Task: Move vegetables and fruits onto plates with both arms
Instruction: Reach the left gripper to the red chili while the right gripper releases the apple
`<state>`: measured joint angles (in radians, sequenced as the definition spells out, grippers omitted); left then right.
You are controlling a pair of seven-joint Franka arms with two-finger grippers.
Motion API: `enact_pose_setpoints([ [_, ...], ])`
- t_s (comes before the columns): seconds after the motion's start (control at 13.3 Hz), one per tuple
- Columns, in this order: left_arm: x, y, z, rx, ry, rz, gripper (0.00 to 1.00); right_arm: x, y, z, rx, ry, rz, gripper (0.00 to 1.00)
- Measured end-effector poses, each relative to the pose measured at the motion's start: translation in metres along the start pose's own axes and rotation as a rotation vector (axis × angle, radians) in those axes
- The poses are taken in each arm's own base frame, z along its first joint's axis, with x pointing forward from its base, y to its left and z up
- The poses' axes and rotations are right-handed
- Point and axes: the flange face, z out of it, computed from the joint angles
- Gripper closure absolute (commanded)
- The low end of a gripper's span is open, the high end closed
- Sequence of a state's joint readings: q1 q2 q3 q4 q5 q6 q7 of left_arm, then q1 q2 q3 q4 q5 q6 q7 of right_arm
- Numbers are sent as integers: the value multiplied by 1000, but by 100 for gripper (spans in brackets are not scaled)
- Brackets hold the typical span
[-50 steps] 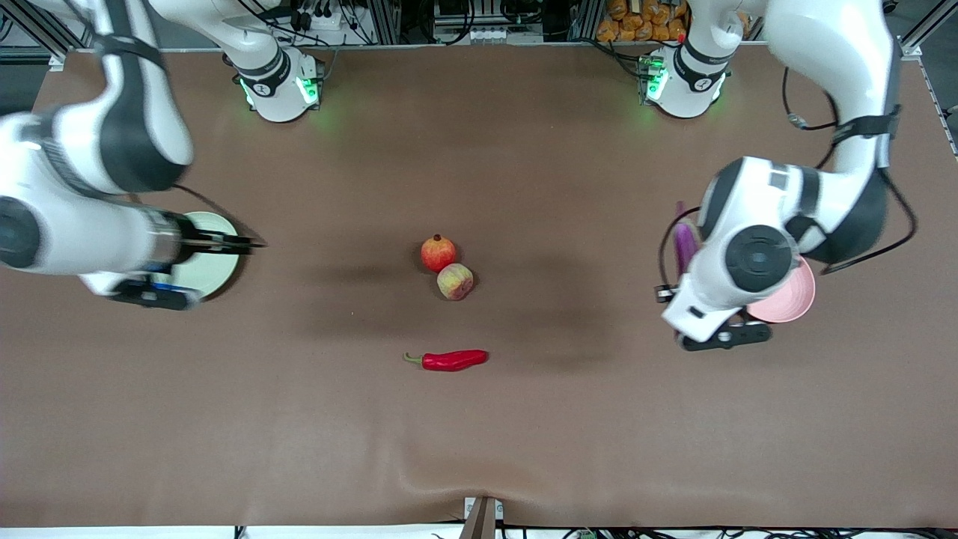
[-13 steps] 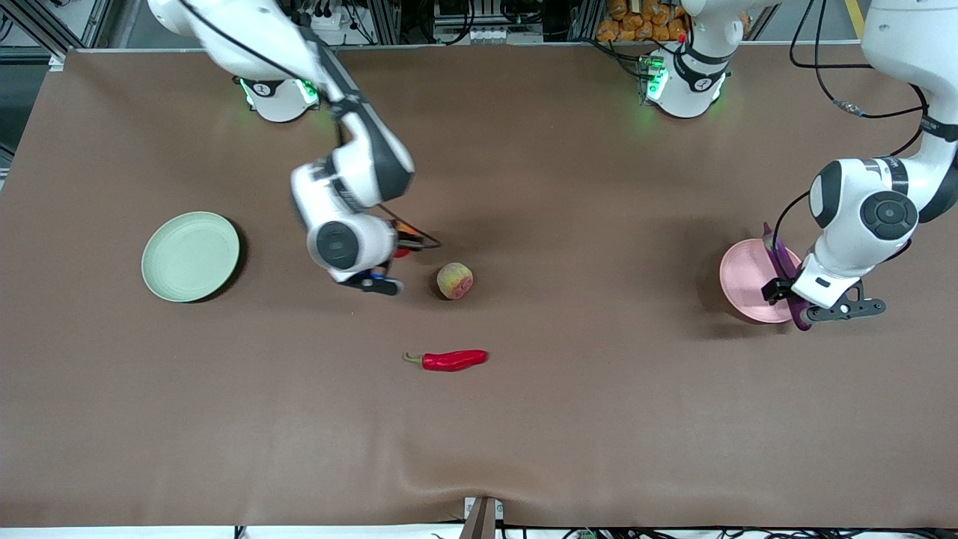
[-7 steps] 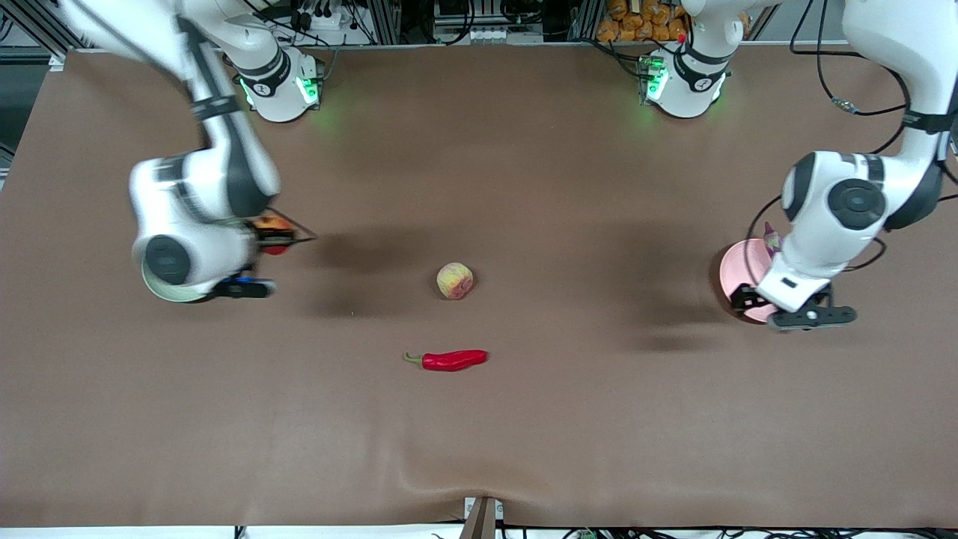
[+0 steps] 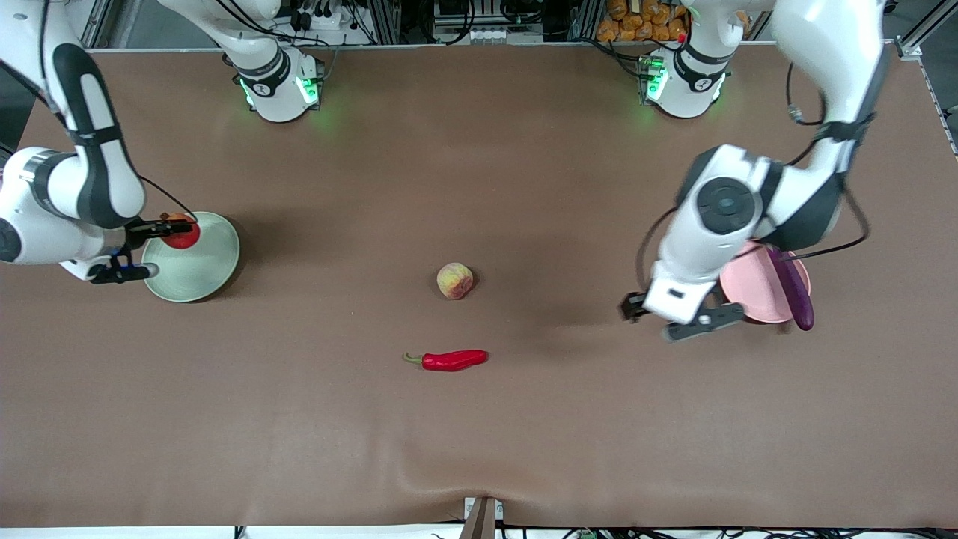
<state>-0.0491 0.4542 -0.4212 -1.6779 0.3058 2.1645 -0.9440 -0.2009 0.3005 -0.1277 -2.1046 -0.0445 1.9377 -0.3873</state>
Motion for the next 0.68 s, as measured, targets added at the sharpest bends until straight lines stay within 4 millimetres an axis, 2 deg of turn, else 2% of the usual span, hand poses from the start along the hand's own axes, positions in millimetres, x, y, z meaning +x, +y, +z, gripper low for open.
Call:
enact_pose_setpoints([
  [0.15, -16, 50, 11, -43, -30, -119, 0, 5, 3, 12, 5, -11, 0, 0],
  [0.3, -34, 98, 24, -79, -51, -219, 0, 9, -5, 13, 3, -15, -16, 0],
  [0.45, -53, 139, 38, -121, -43, -297, 0, 12, -12, 3, 3, -30, -29, 0],
  [0.68, -89, 189, 69, -249, 35, -436, 0, 12, -11, -26, 7, -42, -27, 0],
])
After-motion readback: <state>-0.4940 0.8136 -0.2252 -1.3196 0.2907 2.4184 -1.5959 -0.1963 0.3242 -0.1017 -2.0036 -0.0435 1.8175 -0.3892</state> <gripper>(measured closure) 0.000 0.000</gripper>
